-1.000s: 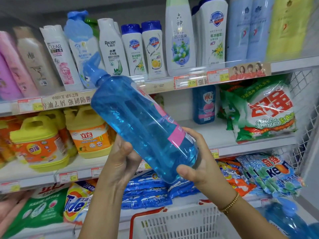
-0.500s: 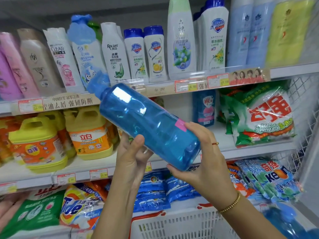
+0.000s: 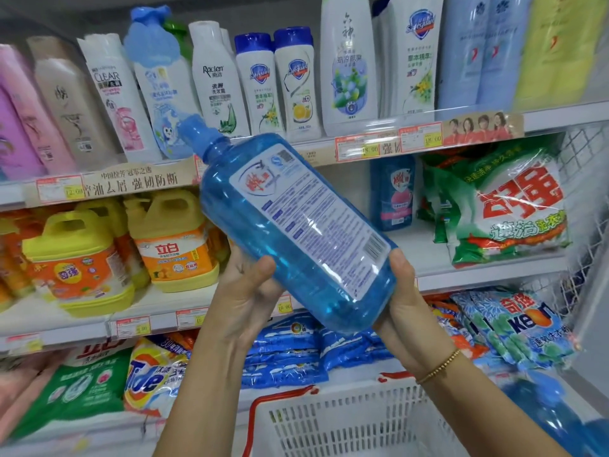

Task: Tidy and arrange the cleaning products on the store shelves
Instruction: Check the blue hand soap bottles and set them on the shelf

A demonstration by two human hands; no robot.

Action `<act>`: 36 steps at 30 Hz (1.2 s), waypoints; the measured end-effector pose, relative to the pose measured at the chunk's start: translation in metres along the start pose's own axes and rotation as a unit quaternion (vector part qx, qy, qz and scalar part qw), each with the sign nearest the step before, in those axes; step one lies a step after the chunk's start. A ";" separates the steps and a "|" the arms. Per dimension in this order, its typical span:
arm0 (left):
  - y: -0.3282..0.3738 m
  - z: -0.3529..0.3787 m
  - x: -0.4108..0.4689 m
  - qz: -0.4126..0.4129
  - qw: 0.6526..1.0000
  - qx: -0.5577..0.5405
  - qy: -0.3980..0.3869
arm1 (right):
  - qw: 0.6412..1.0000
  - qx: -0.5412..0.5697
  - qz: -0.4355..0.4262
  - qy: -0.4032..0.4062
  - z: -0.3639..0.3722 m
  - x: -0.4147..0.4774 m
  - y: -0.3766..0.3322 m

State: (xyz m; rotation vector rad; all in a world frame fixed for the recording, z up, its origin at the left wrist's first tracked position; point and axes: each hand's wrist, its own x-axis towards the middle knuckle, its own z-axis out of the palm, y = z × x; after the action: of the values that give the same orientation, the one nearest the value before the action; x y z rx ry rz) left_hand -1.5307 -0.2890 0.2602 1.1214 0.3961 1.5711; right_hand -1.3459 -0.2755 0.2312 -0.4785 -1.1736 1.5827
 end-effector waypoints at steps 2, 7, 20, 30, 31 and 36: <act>-0.001 0.001 -0.001 -0.005 1.000 0.001 0.020 | 1.000 0.013 -0.006 0.012 0.003 0.000 -0.001; -0.008 0.001 -0.001 0.015 0.996 -0.053 0.068 | 0.994 -0.052 -0.091 -0.018 0.008 -0.003 -0.010; 0.000 0.008 -0.004 0.070 0.992 -0.008 0.101 | 0.867 -0.408 -0.286 0.017 0.007 0.000 -0.001; 0.005 0.010 -0.006 0.019 0.999 0.010 0.023 | 0.995 0.028 0.006 -0.098 -0.012 -0.004 -0.007; 0.005 0.008 -0.007 0.010 1.000 0.010 0.021 | 0.992 0.053 0.040 -0.111 -0.014 -0.007 -0.004; 0.013 -0.003 -0.013 -0.008 0.999 0.032 0.019 | 0.974 0.136 0.146 -0.108 -0.012 -0.021 0.003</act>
State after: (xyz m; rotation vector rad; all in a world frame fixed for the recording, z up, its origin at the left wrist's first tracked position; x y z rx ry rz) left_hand -1.5410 -0.3043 0.2624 1.1348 0.4824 1.5780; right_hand -1.3307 -0.2890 0.2179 -0.3131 -1.0573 2.0602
